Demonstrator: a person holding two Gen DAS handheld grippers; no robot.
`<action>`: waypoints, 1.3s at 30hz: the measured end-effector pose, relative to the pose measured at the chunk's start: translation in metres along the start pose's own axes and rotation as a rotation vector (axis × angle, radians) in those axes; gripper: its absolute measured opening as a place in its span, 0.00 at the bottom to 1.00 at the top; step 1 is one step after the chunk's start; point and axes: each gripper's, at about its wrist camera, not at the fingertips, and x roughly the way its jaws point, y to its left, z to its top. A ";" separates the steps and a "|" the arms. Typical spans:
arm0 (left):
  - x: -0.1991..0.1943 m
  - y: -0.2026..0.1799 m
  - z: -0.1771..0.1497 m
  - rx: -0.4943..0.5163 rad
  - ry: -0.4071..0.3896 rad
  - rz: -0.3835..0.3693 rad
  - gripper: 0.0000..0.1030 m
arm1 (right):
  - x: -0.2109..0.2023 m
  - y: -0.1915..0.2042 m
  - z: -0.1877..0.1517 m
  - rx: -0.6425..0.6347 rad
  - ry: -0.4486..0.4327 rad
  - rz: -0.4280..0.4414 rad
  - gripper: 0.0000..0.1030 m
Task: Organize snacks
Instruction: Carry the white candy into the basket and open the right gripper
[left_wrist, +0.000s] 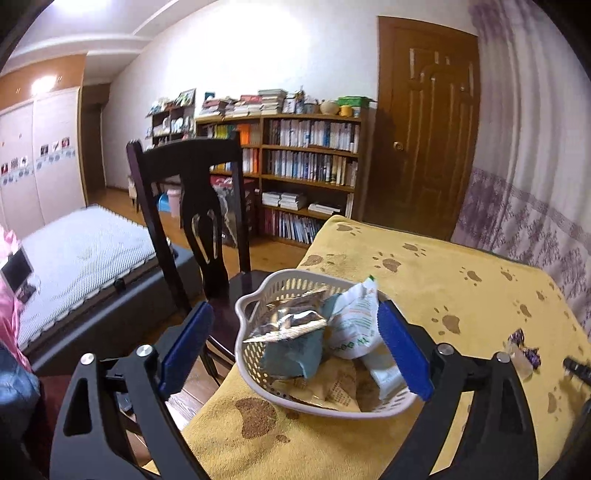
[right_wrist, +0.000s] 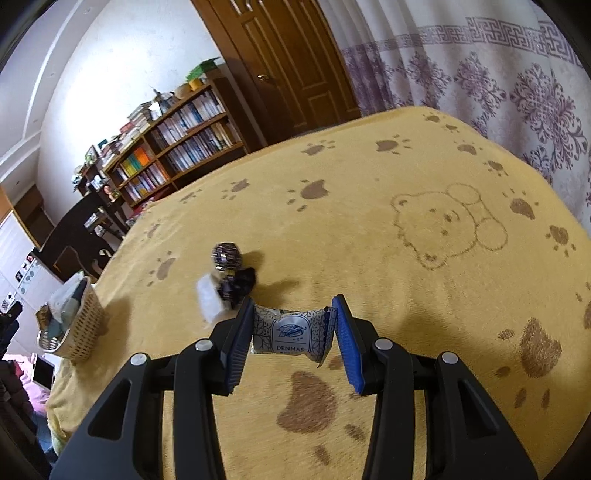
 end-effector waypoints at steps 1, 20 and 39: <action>-0.002 -0.004 -0.001 0.017 -0.004 -0.003 0.90 | -0.002 0.002 0.000 -0.004 -0.005 0.006 0.42; -0.023 -0.001 -0.021 0.118 -0.045 -0.085 0.94 | -0.032 0.115 -0.014 -0.180 -0.014 0.207 0.42; -0.022 0.078 -0.026 -0.075 -0.092 0.009 0.95 | -0.002 0.331 -0.057 -0.574 0.052 0.368 0.42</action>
